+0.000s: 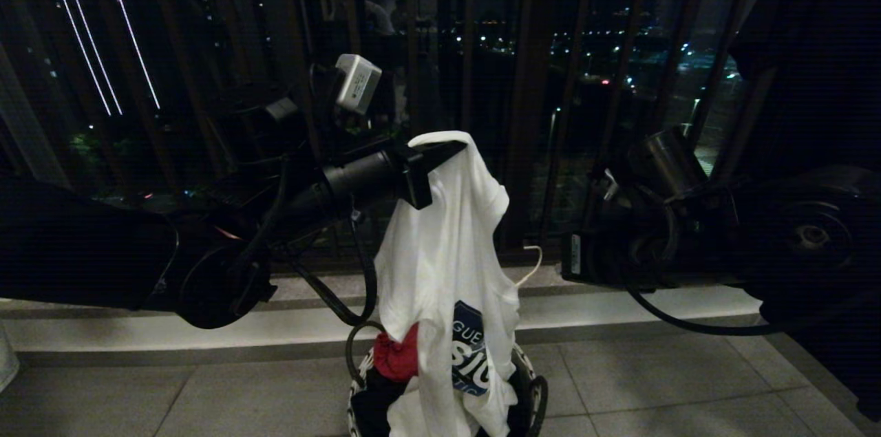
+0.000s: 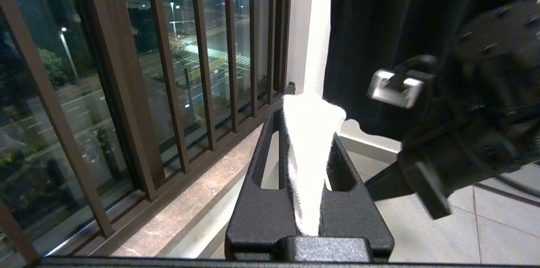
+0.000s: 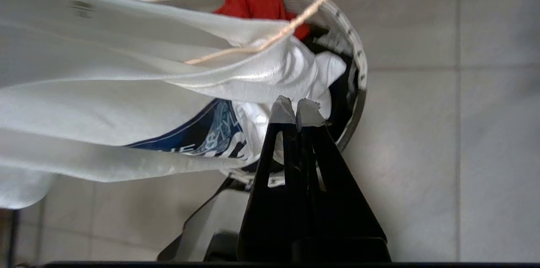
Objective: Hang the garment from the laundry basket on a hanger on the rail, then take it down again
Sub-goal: Hang the clothes on the clothes rack
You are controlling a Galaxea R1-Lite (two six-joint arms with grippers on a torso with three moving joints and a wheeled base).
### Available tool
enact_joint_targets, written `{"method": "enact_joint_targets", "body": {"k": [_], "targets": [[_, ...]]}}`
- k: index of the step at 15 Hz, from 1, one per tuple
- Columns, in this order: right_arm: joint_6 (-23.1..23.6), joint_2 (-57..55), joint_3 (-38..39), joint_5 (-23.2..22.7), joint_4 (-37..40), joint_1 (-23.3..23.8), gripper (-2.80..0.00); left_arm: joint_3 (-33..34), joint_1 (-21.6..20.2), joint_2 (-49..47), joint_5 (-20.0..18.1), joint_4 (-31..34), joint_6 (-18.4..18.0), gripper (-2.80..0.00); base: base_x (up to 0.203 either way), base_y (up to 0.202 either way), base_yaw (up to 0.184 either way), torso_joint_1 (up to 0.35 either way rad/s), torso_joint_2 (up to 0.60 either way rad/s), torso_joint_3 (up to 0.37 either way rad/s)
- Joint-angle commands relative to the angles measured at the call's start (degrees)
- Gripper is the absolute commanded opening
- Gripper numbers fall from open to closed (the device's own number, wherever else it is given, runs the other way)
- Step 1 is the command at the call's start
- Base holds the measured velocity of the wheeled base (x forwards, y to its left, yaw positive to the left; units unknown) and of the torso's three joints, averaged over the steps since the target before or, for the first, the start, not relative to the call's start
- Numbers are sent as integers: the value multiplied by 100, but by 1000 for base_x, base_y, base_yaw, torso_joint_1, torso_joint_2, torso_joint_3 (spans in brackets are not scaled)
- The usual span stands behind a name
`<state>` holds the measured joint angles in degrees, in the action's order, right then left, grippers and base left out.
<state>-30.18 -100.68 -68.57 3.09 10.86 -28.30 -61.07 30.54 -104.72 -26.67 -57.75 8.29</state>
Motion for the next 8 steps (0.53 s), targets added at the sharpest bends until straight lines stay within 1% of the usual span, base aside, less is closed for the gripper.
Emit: {"method": "enact_joint_targets", "body": {"k": [1, 3, 5, 8], "targets": [[-31, -226, 34, -114, -20, 50, 0, -42, -4, -14, -13, -35, 15, -280, 0, 0, 0, 0, 0, 0], [-39, -372, 94, -270, -345, 131, 0, -54, -4, -13, -13, -35, 68, -280, 0, 0, 0, 0, 0, 0], [-35, -554, 139, -283, -620, 224, 0, -62, -13, -5, -13, -35, 85, -280, 0, 0, 0, 0, 0, 0], [-40, -784, 142, -292, -807, 255, 0, -62, -39, 4, -13, -35, 85, -280, 0, 0, 0, 0, 0, 0]]}}
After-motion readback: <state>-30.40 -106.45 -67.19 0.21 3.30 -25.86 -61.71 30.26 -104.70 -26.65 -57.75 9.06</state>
